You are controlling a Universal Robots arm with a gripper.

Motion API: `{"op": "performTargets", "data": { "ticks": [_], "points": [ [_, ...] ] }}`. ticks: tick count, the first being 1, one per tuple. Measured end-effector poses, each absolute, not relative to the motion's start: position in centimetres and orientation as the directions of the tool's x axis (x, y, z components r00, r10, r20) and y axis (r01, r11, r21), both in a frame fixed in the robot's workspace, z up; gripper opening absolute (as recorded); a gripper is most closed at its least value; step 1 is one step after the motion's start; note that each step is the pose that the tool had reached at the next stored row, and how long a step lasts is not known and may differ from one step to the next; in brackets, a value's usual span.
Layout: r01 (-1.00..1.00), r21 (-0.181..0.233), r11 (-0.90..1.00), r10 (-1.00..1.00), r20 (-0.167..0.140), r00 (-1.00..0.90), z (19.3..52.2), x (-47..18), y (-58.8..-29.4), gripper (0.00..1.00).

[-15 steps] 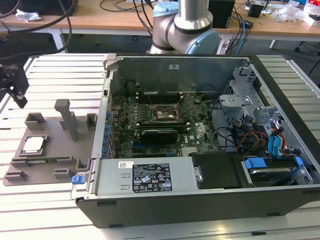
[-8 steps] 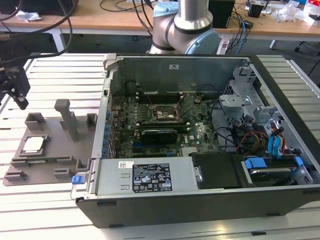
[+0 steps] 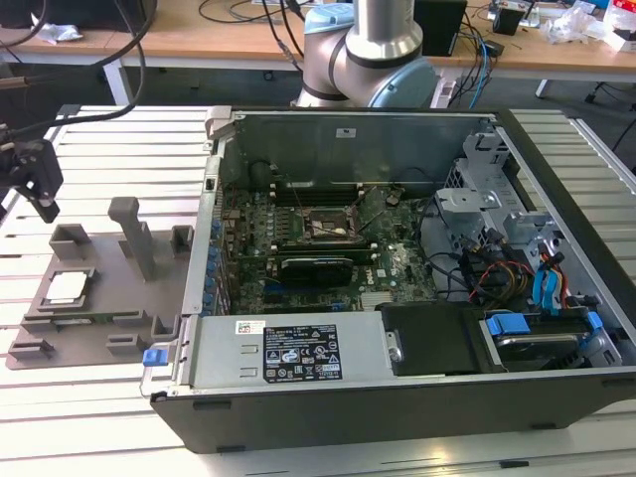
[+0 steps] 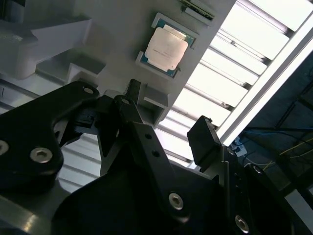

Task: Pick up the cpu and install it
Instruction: 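Pick up the cpu and move it towards the insertion slot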

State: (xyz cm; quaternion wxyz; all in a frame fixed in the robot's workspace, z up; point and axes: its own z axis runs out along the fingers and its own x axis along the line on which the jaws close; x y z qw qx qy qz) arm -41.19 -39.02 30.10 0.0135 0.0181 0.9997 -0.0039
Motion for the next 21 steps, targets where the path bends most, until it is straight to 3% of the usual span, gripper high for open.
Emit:
{"op": "performTargets", "data": {
  "ticks": [21],
  "points": [
    [0.036,-0.007,0.999,0.036,-0.027,-0.999,28.4,-41.2,-39.0,0.66]
  ]
}}
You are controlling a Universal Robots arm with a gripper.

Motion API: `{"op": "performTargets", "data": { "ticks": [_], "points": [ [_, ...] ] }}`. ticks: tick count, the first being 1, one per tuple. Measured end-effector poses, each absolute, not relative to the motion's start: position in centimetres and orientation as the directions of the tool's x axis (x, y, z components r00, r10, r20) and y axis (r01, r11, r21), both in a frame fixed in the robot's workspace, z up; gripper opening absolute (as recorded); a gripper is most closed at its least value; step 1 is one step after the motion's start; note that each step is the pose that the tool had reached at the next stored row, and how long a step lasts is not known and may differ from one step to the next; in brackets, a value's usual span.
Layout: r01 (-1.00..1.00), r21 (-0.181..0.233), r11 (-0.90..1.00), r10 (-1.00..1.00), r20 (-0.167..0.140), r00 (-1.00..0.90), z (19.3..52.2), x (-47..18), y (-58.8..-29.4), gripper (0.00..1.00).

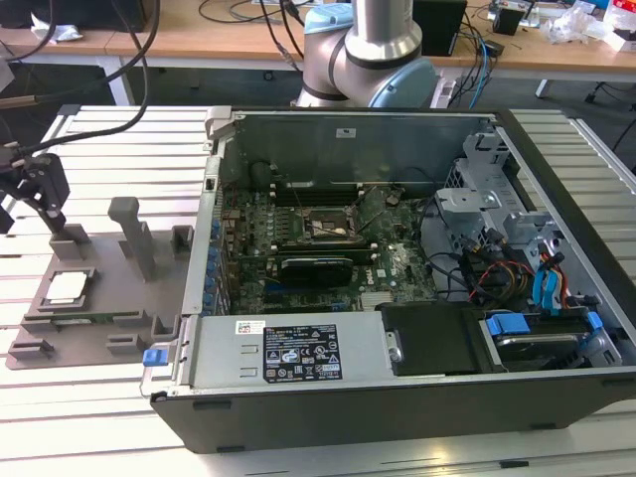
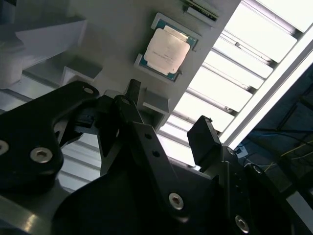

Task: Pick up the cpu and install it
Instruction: 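Pick up the cpu and move it towards the insertion slot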

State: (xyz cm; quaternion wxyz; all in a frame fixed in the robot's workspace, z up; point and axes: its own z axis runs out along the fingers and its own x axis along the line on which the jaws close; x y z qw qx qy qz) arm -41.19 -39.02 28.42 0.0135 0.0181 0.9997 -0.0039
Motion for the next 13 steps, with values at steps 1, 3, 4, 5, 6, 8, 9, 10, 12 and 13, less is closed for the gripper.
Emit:
{"op": "performTargets", "data": {
  "ticks": [1,3,4,5,6,8,9,10,12,13],
  "points": [
    [0.036,-0.007,0.999,0.036,-0.027,-0.999,28.3,-41.2,-39.0,0.66],
    [0.036,-0.007,0.999,0.036,-0.027,-0.999,28.0,-41.2,-39.0,0.66],
    [0.036,-0.007,0.999,0.036,-0.027,-0.999,27.9,-41.2,-39.0,0.66],
    [0.036,-0.007,0.999,0.036,-0.027,-0.999,27.9,-41.2,-39.0,0.66],
    [0.036,-0.007,0.999,0.036,-0.027,-0.999,27.7,-41.2,-39.0,0.66],
    [0.036,-0.007,0.999,0.036,-0.027,-0.999,27.6,-41.2,-39.0,0.66],
    [0.036,-0.007,0.999,0.036,-0.027,-0.999,27.5,-41.2,-39.0,0.66],
    [0.036,-0.007,0.999,0.036,-0.027,-0.999,27.4,-41.2,-39.0,0.66],
    [0.036,-0.007,0.999,0.036,-0.027,-0.999,27.1,-41.2,-39.0,0.66],
    [0.036,-0.007,0.999,0.036,-0.027,-0.999,27.1,-41.2,-39.0,0.66]
  ]
}}
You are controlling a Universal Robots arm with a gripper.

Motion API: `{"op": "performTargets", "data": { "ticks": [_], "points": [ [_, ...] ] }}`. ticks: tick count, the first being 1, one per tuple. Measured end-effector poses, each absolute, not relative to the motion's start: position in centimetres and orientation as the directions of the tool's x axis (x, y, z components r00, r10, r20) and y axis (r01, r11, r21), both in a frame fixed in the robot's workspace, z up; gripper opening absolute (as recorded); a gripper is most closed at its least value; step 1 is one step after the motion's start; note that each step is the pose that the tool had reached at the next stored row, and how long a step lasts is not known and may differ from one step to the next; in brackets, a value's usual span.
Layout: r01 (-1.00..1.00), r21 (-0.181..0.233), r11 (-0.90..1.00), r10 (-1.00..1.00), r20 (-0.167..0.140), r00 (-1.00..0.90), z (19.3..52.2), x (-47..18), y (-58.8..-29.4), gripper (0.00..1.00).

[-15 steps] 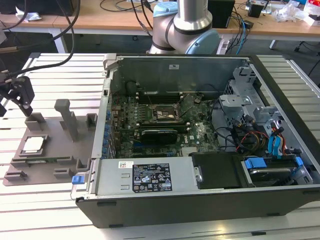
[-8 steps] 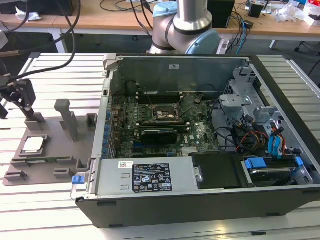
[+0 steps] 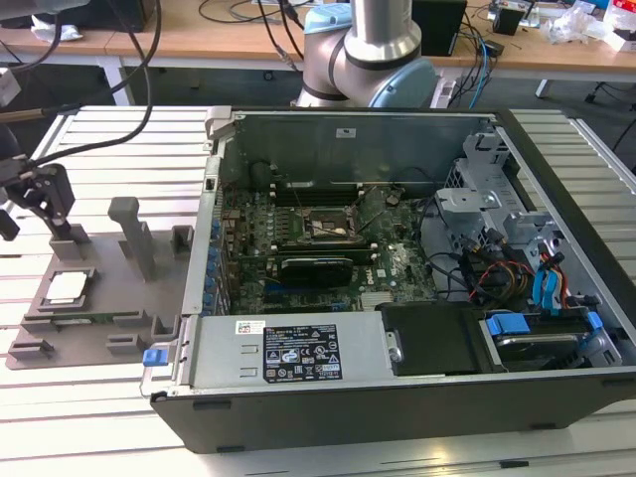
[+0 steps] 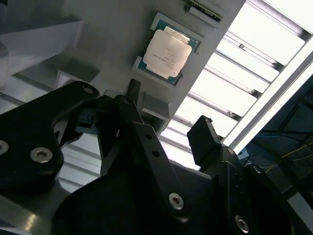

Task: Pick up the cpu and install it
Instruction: 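Pick up the cpu and move it towards the insertion slot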

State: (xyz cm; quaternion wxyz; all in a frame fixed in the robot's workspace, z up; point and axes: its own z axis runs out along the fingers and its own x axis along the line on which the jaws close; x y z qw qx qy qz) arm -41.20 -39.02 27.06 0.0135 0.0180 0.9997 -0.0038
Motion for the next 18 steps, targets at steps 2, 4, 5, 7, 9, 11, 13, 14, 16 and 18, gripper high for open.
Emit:
{"op": "performTargets", "data": {
  "ticks": [2,4,5,7,9,11,13,14,16,18],
  "points": [
    [0.036,-0.007,0.999,0.036,-0.027,-0.999,26.9,-41.2,-39.0,0.66],
    [0.036,-0.007,0.999,0.036,-0.027,-0.999,26.8,-41.2,-39.0,0.66],
    [0.036,-0.007,0.999,0.036,-0.027,-0.999,26.7,-41.2,-39.0,0.66],
    [0.036,-0.007,0.999,0.036,-0.027,-0.999,26.6,-41.2,-39.0,0.66],
    [0.036,-0.007,0.999,0.036,-0.027,-0.999,26.5,-41.2,-39.0,0.66],
    [0.036,-0.007,0.999,0.036,-0.027,-0.999,26.3,-41.2,-39.0,0.66],
    [0.036,-0.007,0.999,0.036,-0.027,-0.999,25.5,-41.2,-39.0,0.66],
    [0.036,-0.007,0.999,0.036,-0.027,-0.999,25.4,-41.2,-39.0,0.66],
    [0.036,-0.007,0.999,0.036,-0.027,-0.999,25.1,-41.2,-39.0,0.66],
    [0.036,-0.01,0.999,0.036,-0.027,-0.999,25.0,-41.2,-39.0,0.66]
  ]
}}
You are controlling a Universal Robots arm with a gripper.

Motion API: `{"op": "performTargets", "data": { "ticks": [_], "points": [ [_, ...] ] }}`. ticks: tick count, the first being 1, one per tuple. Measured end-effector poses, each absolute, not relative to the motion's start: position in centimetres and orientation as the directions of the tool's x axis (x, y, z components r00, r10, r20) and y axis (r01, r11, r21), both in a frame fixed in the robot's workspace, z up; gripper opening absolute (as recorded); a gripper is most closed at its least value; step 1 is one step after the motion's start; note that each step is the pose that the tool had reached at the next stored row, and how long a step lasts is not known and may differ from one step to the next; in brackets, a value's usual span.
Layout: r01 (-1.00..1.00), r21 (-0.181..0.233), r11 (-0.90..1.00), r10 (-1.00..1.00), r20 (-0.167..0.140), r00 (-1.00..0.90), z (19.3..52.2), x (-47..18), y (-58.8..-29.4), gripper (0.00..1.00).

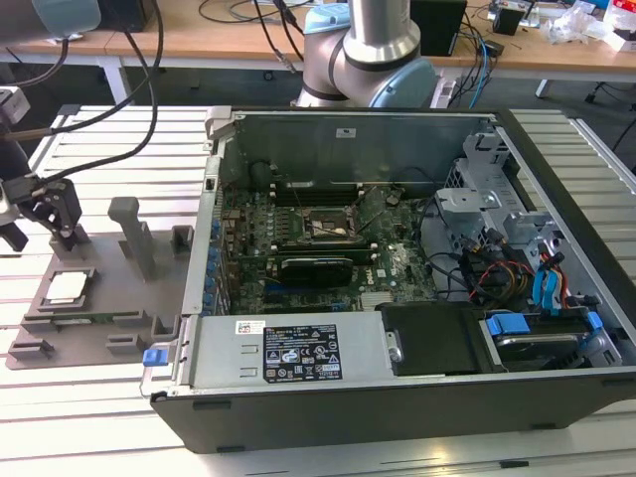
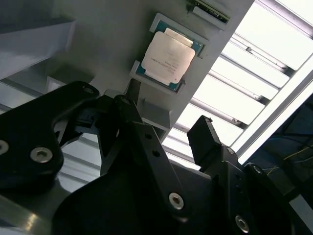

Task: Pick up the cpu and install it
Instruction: 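Pick up the cpu and move it towards the insertion slot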

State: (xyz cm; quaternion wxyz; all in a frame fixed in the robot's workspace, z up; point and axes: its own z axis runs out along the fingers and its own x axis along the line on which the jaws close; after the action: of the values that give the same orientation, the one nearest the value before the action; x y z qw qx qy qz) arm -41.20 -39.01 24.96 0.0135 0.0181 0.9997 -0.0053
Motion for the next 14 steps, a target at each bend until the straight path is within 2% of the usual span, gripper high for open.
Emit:
{"op": "performTargets", "data": {
  "ticks": [2,14],
  "points": [
    [0.022,-0.026,0.999,0.021,-0.028,-0.999,24.8,-41.2,-39.0,0.66],
    [-0.041,-0.026,0.999,-0.042,-0.028,-0.999,23.1,-40.5,-40.6,0.66]
  ]
}}
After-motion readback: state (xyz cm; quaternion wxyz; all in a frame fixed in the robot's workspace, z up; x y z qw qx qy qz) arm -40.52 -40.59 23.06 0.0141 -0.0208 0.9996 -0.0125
